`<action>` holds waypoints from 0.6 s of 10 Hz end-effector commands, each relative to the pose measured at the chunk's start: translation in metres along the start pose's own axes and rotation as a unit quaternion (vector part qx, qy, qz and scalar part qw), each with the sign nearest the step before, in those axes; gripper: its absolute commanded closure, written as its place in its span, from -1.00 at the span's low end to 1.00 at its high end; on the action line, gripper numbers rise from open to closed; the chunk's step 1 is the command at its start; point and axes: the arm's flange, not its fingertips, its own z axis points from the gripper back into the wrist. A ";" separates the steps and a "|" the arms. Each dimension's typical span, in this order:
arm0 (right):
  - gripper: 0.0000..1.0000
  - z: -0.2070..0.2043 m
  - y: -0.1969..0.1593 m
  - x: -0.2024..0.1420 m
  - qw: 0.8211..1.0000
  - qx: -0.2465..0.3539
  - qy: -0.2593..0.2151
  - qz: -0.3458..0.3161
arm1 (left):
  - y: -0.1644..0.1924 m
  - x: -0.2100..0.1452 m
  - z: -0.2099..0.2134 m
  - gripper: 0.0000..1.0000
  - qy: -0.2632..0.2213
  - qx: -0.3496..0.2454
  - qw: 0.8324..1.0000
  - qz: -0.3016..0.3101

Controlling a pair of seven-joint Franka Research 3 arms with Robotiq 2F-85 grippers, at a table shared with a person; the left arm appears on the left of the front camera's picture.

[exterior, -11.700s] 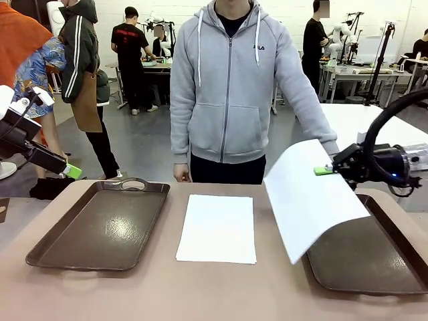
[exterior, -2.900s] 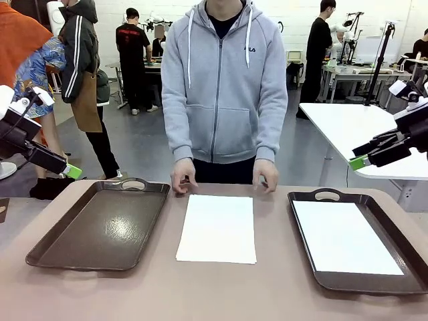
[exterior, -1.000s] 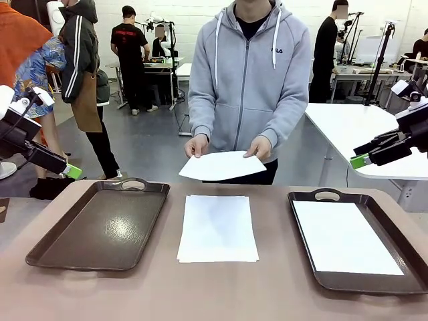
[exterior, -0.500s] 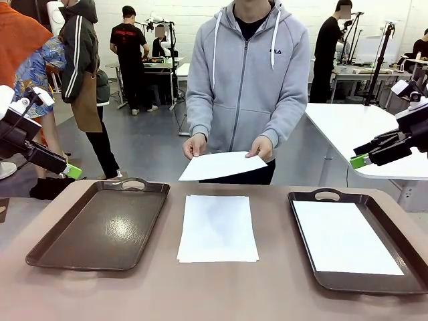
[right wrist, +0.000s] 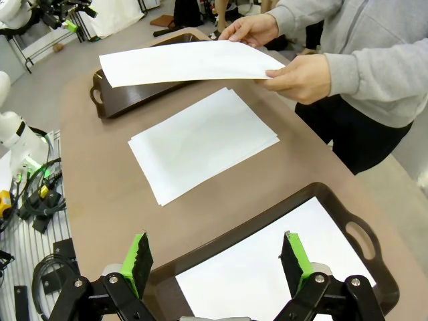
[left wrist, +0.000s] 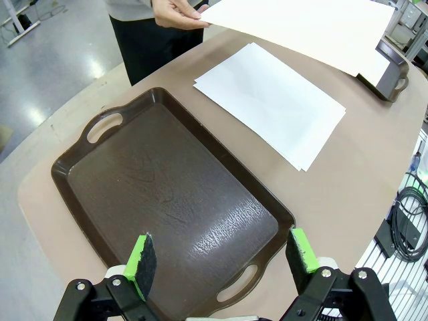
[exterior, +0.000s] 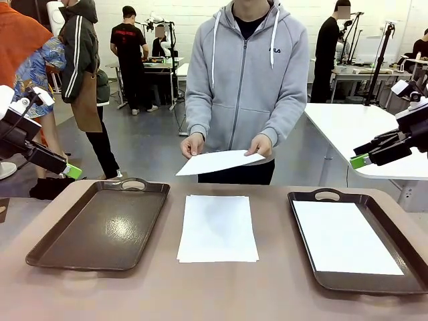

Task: Sort the A4 documents.
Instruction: Receive the A4 Paper.

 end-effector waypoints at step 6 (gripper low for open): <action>-1.00 0.000 0.001 0.001 1.000 0.000 -0.001 0.002 | 0.000 -0.001 0.000 -1.00 -0.001 -0.003 1.000 0.001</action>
